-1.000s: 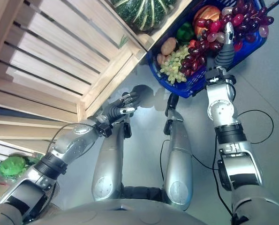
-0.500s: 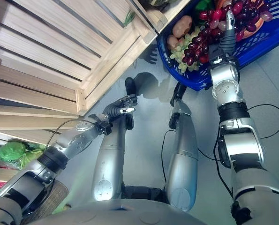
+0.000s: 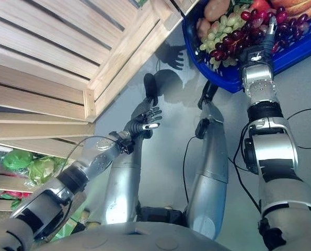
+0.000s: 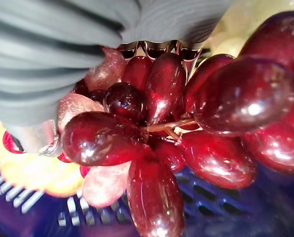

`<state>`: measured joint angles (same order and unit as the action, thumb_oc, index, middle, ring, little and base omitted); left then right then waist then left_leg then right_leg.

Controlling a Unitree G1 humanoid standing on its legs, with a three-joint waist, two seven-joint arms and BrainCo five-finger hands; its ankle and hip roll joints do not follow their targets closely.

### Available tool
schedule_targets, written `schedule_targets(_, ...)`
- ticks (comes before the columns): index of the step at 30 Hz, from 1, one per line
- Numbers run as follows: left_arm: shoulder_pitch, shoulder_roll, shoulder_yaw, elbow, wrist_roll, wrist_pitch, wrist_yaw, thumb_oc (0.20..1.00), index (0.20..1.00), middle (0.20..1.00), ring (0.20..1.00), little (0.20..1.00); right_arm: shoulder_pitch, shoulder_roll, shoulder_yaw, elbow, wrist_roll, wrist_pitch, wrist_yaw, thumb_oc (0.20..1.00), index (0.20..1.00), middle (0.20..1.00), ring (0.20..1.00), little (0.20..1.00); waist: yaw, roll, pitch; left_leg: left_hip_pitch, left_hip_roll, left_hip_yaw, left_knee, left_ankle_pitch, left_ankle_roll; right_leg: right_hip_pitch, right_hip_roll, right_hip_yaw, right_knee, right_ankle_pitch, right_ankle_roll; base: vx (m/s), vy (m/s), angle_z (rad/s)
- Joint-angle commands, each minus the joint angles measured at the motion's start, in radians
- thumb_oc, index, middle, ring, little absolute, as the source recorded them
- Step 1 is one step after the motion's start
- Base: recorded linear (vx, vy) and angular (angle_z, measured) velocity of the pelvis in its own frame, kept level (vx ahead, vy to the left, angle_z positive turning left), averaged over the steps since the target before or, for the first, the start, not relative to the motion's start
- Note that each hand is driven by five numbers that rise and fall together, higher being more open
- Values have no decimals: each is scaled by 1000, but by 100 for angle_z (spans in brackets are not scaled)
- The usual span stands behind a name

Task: Pick up fruits and vegetables into the basket

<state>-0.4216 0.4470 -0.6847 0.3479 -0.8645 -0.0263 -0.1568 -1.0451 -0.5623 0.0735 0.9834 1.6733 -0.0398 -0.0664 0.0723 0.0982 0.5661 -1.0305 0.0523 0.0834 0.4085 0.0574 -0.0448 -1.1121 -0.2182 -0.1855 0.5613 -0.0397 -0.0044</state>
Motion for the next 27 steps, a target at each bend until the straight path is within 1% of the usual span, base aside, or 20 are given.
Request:
schedule_targets(1, 55, -56, -57, -31, 21, -34, -22, 1000, 1000, 1000, 1000, 1000, 1, -95, -3, -36, 75, 2, 51, 200, 200, 200, 200, 200, -28, 136, -46, -37, -25, 20, 14, -3, 28, -30, 63, 25, 97, -17, 42, 39, 10, -1)
schedule_targets(2, 61, -57, -61, -30, 21, -33, -23, 1000, 1000, 1000, 1000, 1000, 7, -95, -3, -32, 75, 2, 52, 200, 200, 200, 200, 200, -30, 135, -46, -18, -28, 12, 21, -25, 21, -13, 65, 38, 105, -38, 51, 0, 0, 0)
schedule_targets(3, 56, -56, -58, -32, 22, -36, -21, 1000, 1000, 1000, 1000, 1000, 1, -95, -5, -34, 75, 3, 53, 200, 200, 200, 200, 200, -28, 137, -46, -39, -25, 20, 14, -3, 28, -32, 64, 27, 96, -18, 41, 0, 0, 0)
schedule_targets(4, 58, -56, -58, -35, 23, -37, -21, 1000, 1000, 1000, 1000, 1000, 2, -96, -7, -33, 74, 4, 50, 200, 200, 200, 200, 200, -29, 137, -46, -41, -25, 20, 13, -3, 28, -34, 64, 28, 96, -18, 40, 0, 0, 0)
schedule_targets(5, 68, -55, -60, -31, 26, -42, -28, 1000, 1000, 1000, 1000, 1000, 8, -97, -10, -20, 64, 3, 35, 200, 200, 200, 200, 200, -29, 138, -46, -27, -30, 10, 23, -25, 20, -20, 67, 42, 106, -38, 49, 0, 0, 0)
schedule_targets(6, 71, -56, -61, -28, 29, -48, -31, 1000, 1000, 1000, 1000, 1000, 7, -98, -10, -15, 62, -8, 35, 592, 592, 592, 592, 592, -29, 139, -46, -27, -30, 9, 23, -25, 20, -21, 67, 43, 105, -38, 49, 0, 0, 0)
schedule_targets(7, 67, -55, -59, -28, 29, -53, -31, 1000, 1000, 1000, 1000, 1000, 0, -100, -11, -15, 58, -18, 36, 853, 853, 853, 853, 853, -27, 140, -46, -46, -26, 17, 15, -3, 28, -38, 66, 32, 97, -17, 39, -50, 13, -2)
schedule_targets(8, 72, -57, -56, -29, 33, -53, -30, 1000, 1000, 1000, 1000, 1000, 1, -101, -14, -15, 48, -36, 26, 1000, 1000, 1000, 1000, 1000, -26, 140, -46, -44, -26, 16, 14, -3, 27, -36, 66, 32, 94, -17, 39, 0, 0, 0)
schedule_targets(9, 81, -55, -59, -35, 32, -53, -28, 1000, 1000, 1000, 1000, 1000, 10, -103, -20, -13, 27, -55, 5, 1000, 1000, 1000, 1000, 1000, -28, 139, -46, -23, -30, 7, 19, -26, 20, -15, 68, 43, 101, -38, 48, 0, 0, 0)
schedule_targets(12, 87, -50, -51, -46, 40, -63, -25, 1000, 1000, 1000, 1000, 1000, -1, -109, -21, -16, -30, -73, -18, 1000, 1000, 1000, 1000, 1000, -24, 138, -46, -30, -26, 14, 6, -2, 26, -19, 70, 30, 82, -13, 37, -19, 7, 0)
schedule_targets(13, 94, -49, -55, -48, 41, -64, -23, 1000, 1000, 1000, 1000, 1000, 4, -107, -21, -12, -47, -85, -33, 1000, 1000, 1000, 1000, 1000, -25, 137, -46, -6, -30, 5, 10, -24, 19, 4, 72, 40, 87, -34, 46, 0, 0, 0)
schedule_targets(14, 100, -45, -53, -56, 43, -65, -21, 1000, 1000, 1000, 1000, 1000, 5, -107, -24, -17, -61, -108, -69, 1000, 1000, 1000, 1000, 1000, -23, 135, -46, 6, -31, 5, 4, -23, 19, 17, 72, 36, 78, -30, 46, 0, 0, 0)
schedule_targets(15, 98, -43, -51, -60, 39, -67, -21, 1000, 1000, 1000, 1000, 1000, 0, -108, -28, -19, -67, -121, -90, 1000, 1000, 1000, 1000, 1000, -22, 134, -46, -6, -28, 13, -6, -1, 26, 7, 71, 22, 65, -9, 37, 0, 0, 0)
schedule_targets(16, 110, -41, -56, -65, 35, -67, -19, 1000, 1000, 1000, 1000, 1000, 7, -110, -32, -16, -68, -145, -129, 1000, 1000, 1000, 1000, 1000, -22, 133, -46, 29, -32, 6, -9, -21, 20, 41, 72, 30, 62, -27, 46, -62, 26, 1)
schedule_targets(17, 110, -38, -52, -73, 44, -67, -16, 1000, 1000, 1000, 1000, 1000, 3, -111, -40, -21, -69, -160, -130, 1000, 1000, 1000, 1000, 1000, -19, 133, -46, 21, -28, 15, -21, 0, 27, 36, 69, 14, 47, -4, 38, -20, 30, 1)
schedule_targets(18, 113, -35, -52, -82, 49, -66, -15, 1000, 1000, 1000, 1000, 1000, 3, -112, -42, -27, -84, -172, -136, 1000, 1000, 1000, 1000, 1000, -19, 132, -46, 29, -28, 16, -25, 2, 27, 44, 67, 10, 40, 0, 38, -66, 42, -1)
schedule_targets(21, 141, -20, -54, -126, 54, -56, -11, 1000, 1000, 1000, 1000, 1000, 30, -107, -62, -82, -140, -227, -187, 1000, 1000, 1000, 1000, 1000, -21, 125, -46, 84, -32, 20, -46, 2, 29, 98, 66, -4, 12, 4, 38, -22, 46, -3)
schedule_targets(22, 150, -14, -54, -138, 60, -56, -8, 1000, 1000, 1000, 1000, 1000, 40, -102, -68, -101, -158, -259, -204, 1000, 1000, 1000, 1000, 1000, -22, 121, -46, 103, -32, 22, -52, 1, 30, 118, 67, -9, 6, 4, 37, -20, 59, -2)
schedule_targets(24, 169, -5, -53, -157, 59, -55, -7, 1000, 1000, 1000, 1000, 1000, 65, -94, -79, -140, -189, -306, -203, 1000, 1000, 1000, 1000, 1000, -25, 114, -46, 139, -34, 25, -60, -3, 31, 154, 67, -16, -10, 5, 37, -6, 67, -4)
schedule_targets(27, 197, 3, -48, -187, 57, -51, 1, 1000, 1000, 1000, 1000, 1000, 122, -67, -99, -234, -287, -362, -214, 1000, 1000, 1000, 1000, 1000, -36, 98, -46, 202, -37, 33, -72, -8, 33, 219, 73, -26, -30, 4, 35, 5, 81, -3)
